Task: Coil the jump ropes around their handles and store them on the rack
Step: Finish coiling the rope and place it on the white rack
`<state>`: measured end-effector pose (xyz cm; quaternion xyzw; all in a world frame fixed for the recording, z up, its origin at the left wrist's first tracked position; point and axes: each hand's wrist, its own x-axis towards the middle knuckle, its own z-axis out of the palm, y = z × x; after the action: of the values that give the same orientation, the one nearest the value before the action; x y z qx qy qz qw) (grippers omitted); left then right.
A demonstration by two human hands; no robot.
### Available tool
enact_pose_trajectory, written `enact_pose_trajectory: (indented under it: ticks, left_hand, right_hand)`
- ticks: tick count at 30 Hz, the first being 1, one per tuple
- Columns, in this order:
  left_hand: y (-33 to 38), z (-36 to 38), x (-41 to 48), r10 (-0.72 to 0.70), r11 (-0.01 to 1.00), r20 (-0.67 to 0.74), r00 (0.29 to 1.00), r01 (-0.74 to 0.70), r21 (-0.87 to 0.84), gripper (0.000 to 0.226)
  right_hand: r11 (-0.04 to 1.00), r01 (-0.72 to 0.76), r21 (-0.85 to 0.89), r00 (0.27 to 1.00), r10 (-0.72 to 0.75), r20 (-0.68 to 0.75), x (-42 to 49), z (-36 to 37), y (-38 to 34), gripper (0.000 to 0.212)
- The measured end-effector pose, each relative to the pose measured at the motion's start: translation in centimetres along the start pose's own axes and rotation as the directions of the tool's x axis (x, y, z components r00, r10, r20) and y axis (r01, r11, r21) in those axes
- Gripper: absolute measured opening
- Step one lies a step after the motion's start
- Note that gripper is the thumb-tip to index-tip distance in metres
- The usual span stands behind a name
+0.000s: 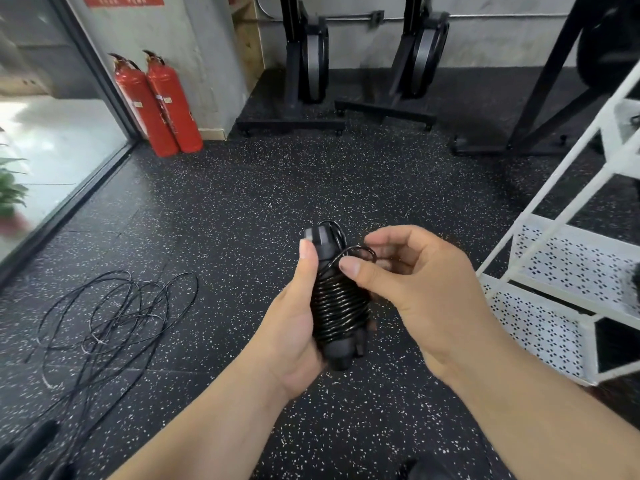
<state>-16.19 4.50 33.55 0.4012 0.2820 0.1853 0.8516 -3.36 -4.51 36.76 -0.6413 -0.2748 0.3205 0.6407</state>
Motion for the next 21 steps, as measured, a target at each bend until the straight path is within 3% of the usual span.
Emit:
enact_pose_trajectory:
  ticks: [3, 6, 11, 16, 21]
  left_hand:
    - [0.2, 0.0, 0.1, 0.005, 0.999, -0.031, 1.000, -0.006, -0.031, 0.084]
    - [0.1, 0.3, 0.1, 0.043, 0.998, -0.124, 0.991, -0.049, -0.045, 0.079]
    - [-0.1, 0.8, -0.2, 0.206, 0.974, -0.255, 0.945, -0.174, 0.143, 0.057]
    - [0.1, 0.6, -0.1, 0.332, 0.927, -0.233, 0.914, -0.271, 0.258, 0.067]
    - [0.0, 0.2, -0.1, 0.368, 0.904, -0.205, 0.907, -0.298, 0.306, 0.054]
  right_hand:
    - [0.995, 0.101, -0.008, 0.988, -0.101, -0.119, -0.6, 1.0, 0.5, 0.032]
    - [0.980, 0.177, -0.094, 0.973, -0.189, -0.134, -0.9, 1.7, 0.9, 0.017]
    - [0.975, 0.178, -0.129, 0.977, -0.191, -0.098, -1.3, 2.4, 0.8, 0.024]
    - [0.972, 0.186, -0.146, 0.977, -0.198, -0.080, -1.5, 2.3, 1.0, 0.023]
    - [0.941, 0.243, -0.236, 0.965, -0.259, -0.036, -1.8, 2.4, 0.5, 0.024]
